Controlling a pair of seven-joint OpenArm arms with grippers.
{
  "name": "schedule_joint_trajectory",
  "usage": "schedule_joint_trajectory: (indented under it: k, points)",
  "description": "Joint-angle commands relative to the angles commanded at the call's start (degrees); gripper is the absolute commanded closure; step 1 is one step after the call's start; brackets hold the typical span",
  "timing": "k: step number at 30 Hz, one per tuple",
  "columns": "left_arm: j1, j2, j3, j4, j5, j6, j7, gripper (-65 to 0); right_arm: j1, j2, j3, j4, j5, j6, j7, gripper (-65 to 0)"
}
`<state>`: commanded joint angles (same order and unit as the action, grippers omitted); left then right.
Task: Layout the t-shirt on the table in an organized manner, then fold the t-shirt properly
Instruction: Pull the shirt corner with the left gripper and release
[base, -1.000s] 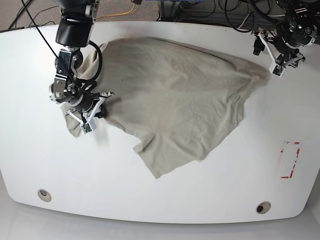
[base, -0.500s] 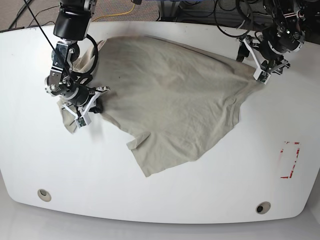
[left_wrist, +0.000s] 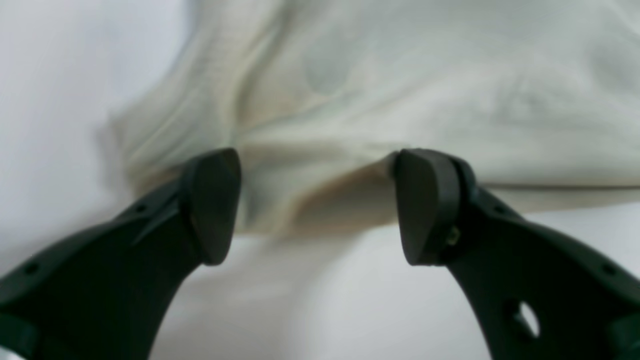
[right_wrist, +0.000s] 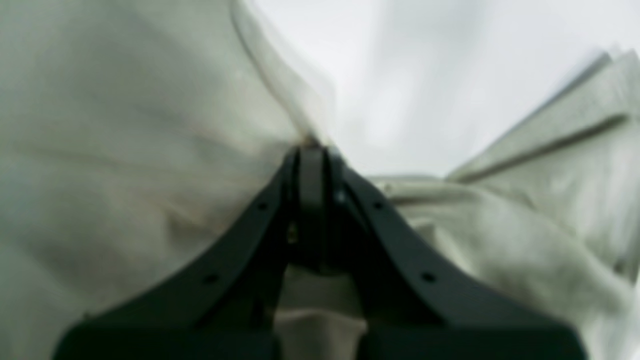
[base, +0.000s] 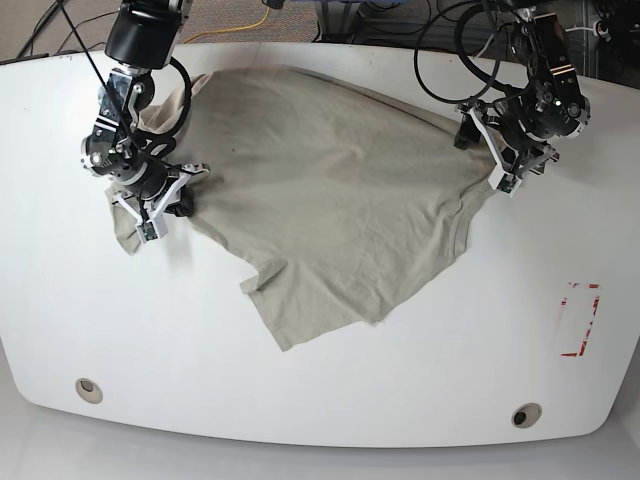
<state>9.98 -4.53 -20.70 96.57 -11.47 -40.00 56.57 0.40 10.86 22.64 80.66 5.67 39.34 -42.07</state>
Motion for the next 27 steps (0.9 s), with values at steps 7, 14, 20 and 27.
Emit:
schedule_joint_trajectory:
  k: [7, 14, 20, 27]
  points:
    - [-7.65, -1.23, 1.67, -10.29, 0.7, 0.0, -0.88, -44.4, -5.01, -0.44, 0.0, 6.86, 0.09, 0.0, 0.0, 0.0]
    - [-17.32, -2.37, 8.7, -22.15, 0.7, 0.0, -5.36, -44.4, -12.48, -4.75, 0.0, 16.62, -0.35, 0.0, -0.09, 0.0]
    - [-23.3, -2.37, 12.04, -29.19, 0.7, 0.0, -10.29, -44.4, -17.23, -8.0, 0.0, 22.24, -0.44, 0.0, -0.09, -0.6]
    - [-26.55, -4.48, 12.04, -28.22, 0.53, 0.0, -10.29, -44.4, -17.58, -8.35, 0.0, 24.79, -0.44, -0.09, -0.09, -29.6]
